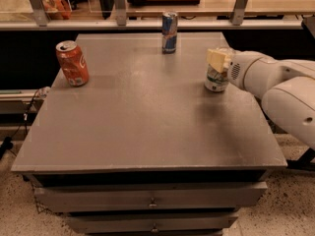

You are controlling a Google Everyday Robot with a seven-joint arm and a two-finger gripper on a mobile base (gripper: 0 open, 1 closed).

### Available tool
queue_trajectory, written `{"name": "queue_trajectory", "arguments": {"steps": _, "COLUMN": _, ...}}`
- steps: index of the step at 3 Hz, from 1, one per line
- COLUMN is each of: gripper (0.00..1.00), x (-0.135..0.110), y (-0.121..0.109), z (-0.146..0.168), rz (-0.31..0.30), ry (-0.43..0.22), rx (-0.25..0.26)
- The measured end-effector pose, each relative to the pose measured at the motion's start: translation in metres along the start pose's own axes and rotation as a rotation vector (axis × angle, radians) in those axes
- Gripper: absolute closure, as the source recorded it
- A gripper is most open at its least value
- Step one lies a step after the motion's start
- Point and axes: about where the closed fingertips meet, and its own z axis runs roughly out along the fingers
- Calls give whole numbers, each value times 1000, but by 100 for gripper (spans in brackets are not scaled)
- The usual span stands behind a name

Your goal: Place 7up can upright

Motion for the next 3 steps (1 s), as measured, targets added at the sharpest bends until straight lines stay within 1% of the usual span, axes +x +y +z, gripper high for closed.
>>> {"name": "queue_trajectory", "arguments": {"steps": 1, "gripper": 10, "x": 1, "y": 0, "z": 0, "rz": 0, "ry": 0, "rx": 0}}
{"name": "queue_trajectory", "arguments": {"steps": 2, "gripper": 0, "x": -8, "y": -8, "z": 7, "rz": -47, "ry": -39, "rx": 13}}
{"name": "queue_trajectory", "arguments": {"steps": 3, "gripper": 0, "x": 0, "y": -9, "z": 7, "rz": -81, "ry": -80, "rx": 27}}
